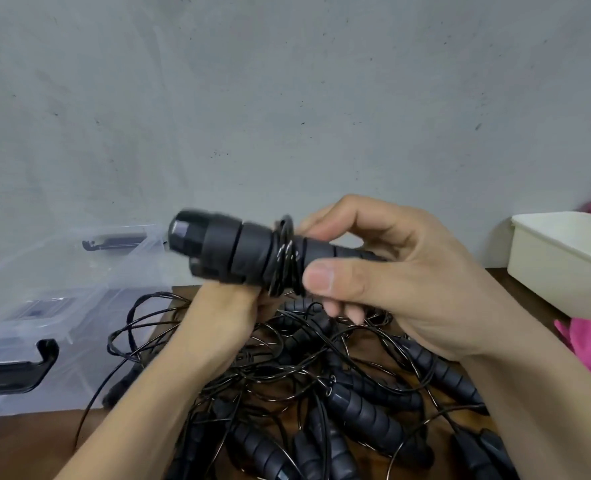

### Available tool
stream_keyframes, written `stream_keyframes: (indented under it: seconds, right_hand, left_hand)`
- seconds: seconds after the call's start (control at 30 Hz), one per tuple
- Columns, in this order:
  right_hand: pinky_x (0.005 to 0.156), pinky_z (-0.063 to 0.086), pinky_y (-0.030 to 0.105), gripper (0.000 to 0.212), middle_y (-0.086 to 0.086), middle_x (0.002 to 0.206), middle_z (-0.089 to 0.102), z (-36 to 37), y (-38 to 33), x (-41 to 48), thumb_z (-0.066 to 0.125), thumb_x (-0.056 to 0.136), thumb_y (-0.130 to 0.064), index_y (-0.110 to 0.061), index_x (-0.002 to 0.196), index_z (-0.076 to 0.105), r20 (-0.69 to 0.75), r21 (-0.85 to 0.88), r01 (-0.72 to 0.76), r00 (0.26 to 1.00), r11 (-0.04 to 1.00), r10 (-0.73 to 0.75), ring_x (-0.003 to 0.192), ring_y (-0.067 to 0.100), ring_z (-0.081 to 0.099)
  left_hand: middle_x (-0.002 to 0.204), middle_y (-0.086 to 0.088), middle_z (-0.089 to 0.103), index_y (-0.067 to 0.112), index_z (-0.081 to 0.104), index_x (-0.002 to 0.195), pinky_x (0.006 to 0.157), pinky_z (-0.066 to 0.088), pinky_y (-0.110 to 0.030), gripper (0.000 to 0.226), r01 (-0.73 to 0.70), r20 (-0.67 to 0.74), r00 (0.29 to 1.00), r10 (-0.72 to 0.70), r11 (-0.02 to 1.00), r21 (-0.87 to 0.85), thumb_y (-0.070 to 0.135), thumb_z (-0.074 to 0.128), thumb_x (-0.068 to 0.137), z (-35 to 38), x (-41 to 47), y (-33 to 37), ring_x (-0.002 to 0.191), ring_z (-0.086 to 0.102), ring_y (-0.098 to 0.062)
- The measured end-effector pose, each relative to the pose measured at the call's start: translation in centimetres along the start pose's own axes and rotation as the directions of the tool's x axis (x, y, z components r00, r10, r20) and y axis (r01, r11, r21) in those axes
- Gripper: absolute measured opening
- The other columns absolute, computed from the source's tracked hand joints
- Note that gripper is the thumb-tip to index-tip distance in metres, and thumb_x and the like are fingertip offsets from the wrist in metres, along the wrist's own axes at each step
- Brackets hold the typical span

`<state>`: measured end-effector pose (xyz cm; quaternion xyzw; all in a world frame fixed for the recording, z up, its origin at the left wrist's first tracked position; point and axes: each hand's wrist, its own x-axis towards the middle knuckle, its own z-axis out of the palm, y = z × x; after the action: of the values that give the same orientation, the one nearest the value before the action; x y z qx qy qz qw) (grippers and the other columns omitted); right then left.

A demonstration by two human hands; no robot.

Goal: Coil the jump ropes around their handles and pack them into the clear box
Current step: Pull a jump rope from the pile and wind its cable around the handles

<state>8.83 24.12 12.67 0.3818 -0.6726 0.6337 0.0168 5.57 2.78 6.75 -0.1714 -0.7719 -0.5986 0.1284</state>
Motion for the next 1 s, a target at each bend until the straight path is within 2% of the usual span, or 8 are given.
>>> stream_keyframes:
  seconds: [0.1,0.17,0.33,0.47,0.53,0.7,0.83,1.0]
  right_hand:
    - [0.05,0.049,0.027,0.016,0.026,0.093,0.071,0.0,0.3,0.3,0.085,0.081,-0.028,-0.022,0.093,0.077,-0.13,0.119,0.103,0.988,0.987,-0.087,0.065,0.024,0.064]
    - [0.049,0.047,0.028,0.014,0.008,0.09,0.073,-0.2,0.2,0.4,0.082,0.08,-0.033,-0.024,0.089,0.075,-0.273,0.089,0.155,0.954,0.984,-0.125,0.063,0.025,0.062]
    - [0.065,0.052,0.039,0.016,-0.001,0.101,0.073,-1.1,1.2,0.4,0.084,0.087,-0.046,-0.034,0.095,0.076,-0.507,-0.411,0.069,0.812,0.909,-0.29,0.075,0.024,0.069]
    - [0.078,0.055,0.033,0.018,-0.007,0.107,0.067,-2.5,2.2,0.6,0.081,0.092,-0.047,-0.032,0.101,0.078,-0.508,-0.621,-0.022,0.772,0.784,-0.381,0.094,0.013,0.067]
    - [0.08,0.052,0.026,0.02,-0.011,0.106,0.067,-2.7,2.6,0.9,0.075,0.094,-0.05,-0.032,0.1,0.08,-0.464,-0.66,-0.066,0.819,0.748,-0.338,0.098,0.009,0.066]
    - [0.08,0.053,0.036,0.035,-0.009,0.096,0.067,-1.0,3.6,1.2,0.057,0.103,-0.056,-0.034,0.081,0.073,-0.173,-0.7,-0.067,0.982,0.711,-0.078,0.091,0.012,0.069]
    - [0.064,0.053,0.03,0.056,0.008,0.093,0.061,-0.1,3.2,0.6,0.051,0.109,-0.051,-0.004,0.084,0.069,0.094,-0.419,-0.102,0.983,0.902,0.155,0.069,0.025,0.066]
    - [0.052,0.044,0.038,0.055,0.025,0.102,0.062,-0.2,1.3,0.1,0.062,0.098,-0.062,-0.007,0.097,0.072,0.228,-0.124,-0.091,0.966,0.988,0.118,0.063,0.033,0.061]
  left_hand:
    - [0.055,-0.005,0.041,0.029,0.07,0.073,0.056,0.027,-0.028,0.051,-0.099,0.032,0.995,0.098,0.995,0.022,0.054,0.043,0.108,1.3,-0.3,1.2,0.053,0.037,-0.013]
    - [0.052,0.007,0.037,0.027,0.071,0.082,0.052,0.028,-0.025,0.056,-0.159,0.089,0.985,0.148,0.979,0.13,0.061,0.036,0.108,1.8,-0.9,1.6,0.049,0.035,-0.008]
    - [0.054,0.011,0.05,0.034,0.066,0.083,0.054,0.034,-0.014,0.041,-0.292,0.178,0.955,0.239,0.864,0.41,0.055,0.04,0.108,2.2,-2.2,3.3,0.051,0.052,-0.008]
    - [0.052,0.009,0.049,0.029,0.064,0.081,0.051,0.03,-0.015,0.034,-0.353,0.18,0.935,0.305,0.844,0.404,0.051,0.053,0.104,0.8,-2.9,5.1,0.049,0.049,-0.007]
    - [0.054,0.009,0.051,0.025,0.065,0.08,0.05,0.03,-0.015,0.032,-0.381,0.144,0.924,0.353,0.83,0.408,0.046,0.06,0.104,-0.2,-3.0,5.9,0.05,0.048,-0.004]
    - [0.065,0.004,0.067,0.026,0.073,0.086,0.053,0.047,-0.025,0.025,-0.402,0.013,0.903,0.43,0.833,0.381,0.049,0.071,0.095,-3.2,-2.2,6.2,0.058,0.06,-0.01]
    - [0.063,0.002,0.058,0.026,0.071,0.081,0.055,0.035,-0.019,0.029,-0.356,-0.032,0.923,0.384,0.881,0.313,0.055,0.073,0.083,-4.9,-1.2,5.4,0.059,0.043,-0.006]
    - [0.067,-0.015,0.057,0.026,0.07,0.076,0.056,0.035,-0.024,0.027,-0.306,0.029,0.952,0.305,0.935,0.18,0.052,0.069,0.086,-4.3,-0.2,4.1,0.06,0.043,-0.018]
